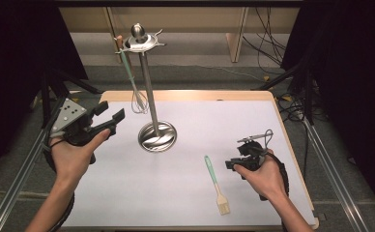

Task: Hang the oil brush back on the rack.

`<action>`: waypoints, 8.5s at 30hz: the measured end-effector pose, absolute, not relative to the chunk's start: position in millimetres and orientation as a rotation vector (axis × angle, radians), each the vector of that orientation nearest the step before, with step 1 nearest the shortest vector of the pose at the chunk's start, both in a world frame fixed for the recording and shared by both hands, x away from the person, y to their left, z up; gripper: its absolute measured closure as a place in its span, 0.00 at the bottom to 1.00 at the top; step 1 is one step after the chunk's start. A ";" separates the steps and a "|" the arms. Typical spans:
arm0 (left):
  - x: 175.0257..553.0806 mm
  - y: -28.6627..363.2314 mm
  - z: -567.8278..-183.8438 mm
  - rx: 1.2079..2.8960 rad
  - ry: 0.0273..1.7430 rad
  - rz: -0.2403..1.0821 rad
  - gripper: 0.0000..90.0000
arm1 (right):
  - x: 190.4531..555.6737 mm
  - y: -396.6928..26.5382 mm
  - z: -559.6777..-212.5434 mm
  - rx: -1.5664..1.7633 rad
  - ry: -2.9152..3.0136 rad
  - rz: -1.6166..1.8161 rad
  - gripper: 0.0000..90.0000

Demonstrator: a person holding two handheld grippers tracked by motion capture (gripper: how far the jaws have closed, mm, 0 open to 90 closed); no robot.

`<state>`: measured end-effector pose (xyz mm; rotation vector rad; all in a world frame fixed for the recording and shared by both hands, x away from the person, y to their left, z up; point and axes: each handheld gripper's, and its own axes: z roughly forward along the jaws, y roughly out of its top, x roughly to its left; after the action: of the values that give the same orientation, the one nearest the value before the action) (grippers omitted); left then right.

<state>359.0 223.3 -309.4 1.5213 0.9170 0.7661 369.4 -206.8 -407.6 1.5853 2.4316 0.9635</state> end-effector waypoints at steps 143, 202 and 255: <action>364.1 202.6 -321.1 1.595 0.881 0.673 0.41 | 363.6 -148.8 -423.2 1.685 2.503 0.608 0.92; 376.4 93.0 -326.2 1.642 0.698 0.452 0.62 | 342.6 -109.4 -339.8 1.078 2.108 1.346 0.91; 394.0 161.7 -272.5 1.598 0.621 0.502 0.92 | 329.4 -141.5 -351.3 0.987 2.049 1.325 0.68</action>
<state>394.0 161.7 -272.5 1.5984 0.6211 0.5020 329.4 -141.5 -351.3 0.9873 2.0487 1.3250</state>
